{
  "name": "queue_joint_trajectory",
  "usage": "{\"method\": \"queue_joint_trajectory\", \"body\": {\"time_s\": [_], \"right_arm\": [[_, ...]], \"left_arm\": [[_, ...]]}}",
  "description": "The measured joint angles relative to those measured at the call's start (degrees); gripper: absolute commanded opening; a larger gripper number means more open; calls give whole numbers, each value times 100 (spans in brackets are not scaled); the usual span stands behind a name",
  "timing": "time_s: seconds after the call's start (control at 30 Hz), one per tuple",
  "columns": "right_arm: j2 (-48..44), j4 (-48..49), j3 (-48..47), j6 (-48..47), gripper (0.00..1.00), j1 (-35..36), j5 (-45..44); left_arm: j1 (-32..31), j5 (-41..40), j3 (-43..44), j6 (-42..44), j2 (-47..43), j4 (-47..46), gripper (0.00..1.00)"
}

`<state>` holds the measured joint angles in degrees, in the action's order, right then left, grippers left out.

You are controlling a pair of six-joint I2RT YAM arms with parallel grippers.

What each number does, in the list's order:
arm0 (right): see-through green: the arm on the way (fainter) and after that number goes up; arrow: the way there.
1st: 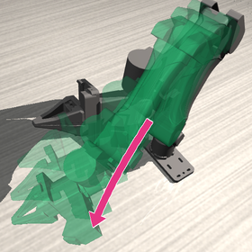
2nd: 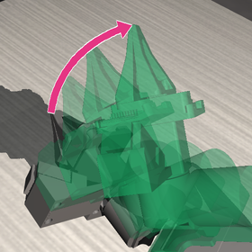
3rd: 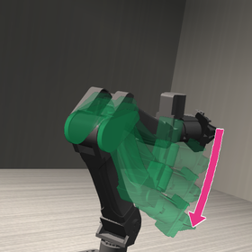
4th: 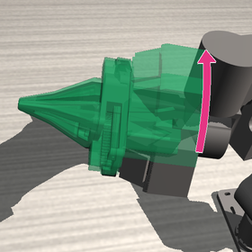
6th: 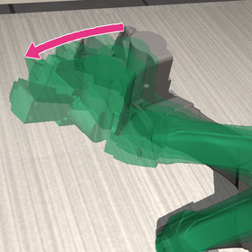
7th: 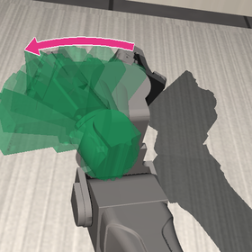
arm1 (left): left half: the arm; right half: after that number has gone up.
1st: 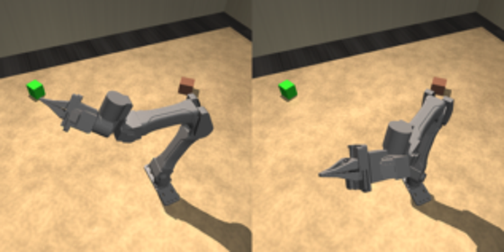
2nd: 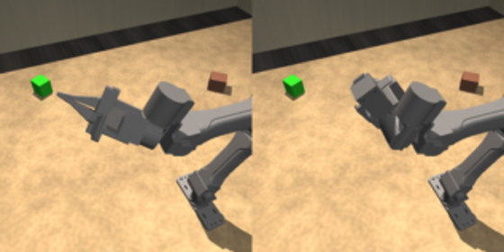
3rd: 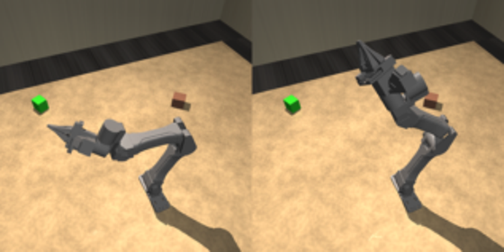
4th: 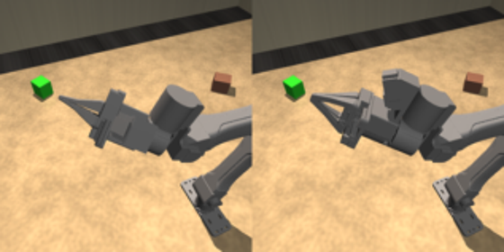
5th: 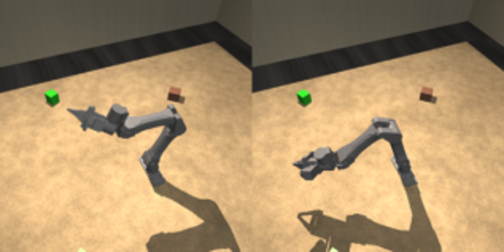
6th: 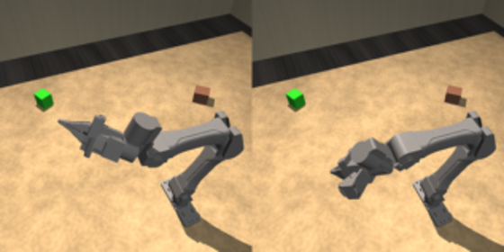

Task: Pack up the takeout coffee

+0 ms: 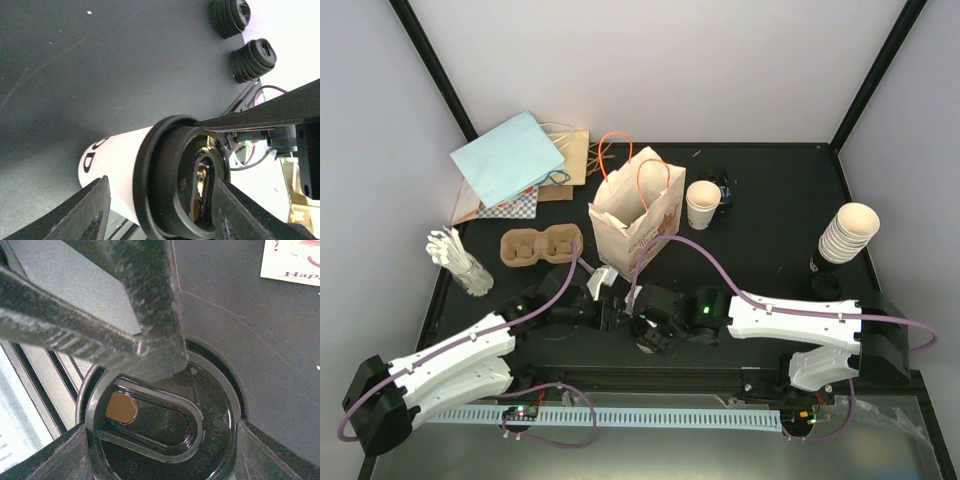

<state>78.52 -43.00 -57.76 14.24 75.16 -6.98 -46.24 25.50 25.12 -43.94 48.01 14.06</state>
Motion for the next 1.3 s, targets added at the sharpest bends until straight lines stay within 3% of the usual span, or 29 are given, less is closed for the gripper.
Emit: {"method": "queue_joint_trajectory", "body": {"time_s": [0.3,0.6,0.77,1.03,1.3], "right_arm": [[-2,22,4,2,71,4,-17],[-138,-44,7,273,91,9,-131],[-481,-118,2,518,92,-9,-140],[-1217,-181,199,1204,85,-389,208],[-2398,214,1314,2249,51,-1047,1137]], "left_arm": [[9,407,68,4,715,-136,57],[-2,328,219,98,833,-11,57],[-2,291,295,155,837,131,63],[-109,-28,979,350,975,848,71],[-767,-898,2044,610,1139,1886,76]]}}
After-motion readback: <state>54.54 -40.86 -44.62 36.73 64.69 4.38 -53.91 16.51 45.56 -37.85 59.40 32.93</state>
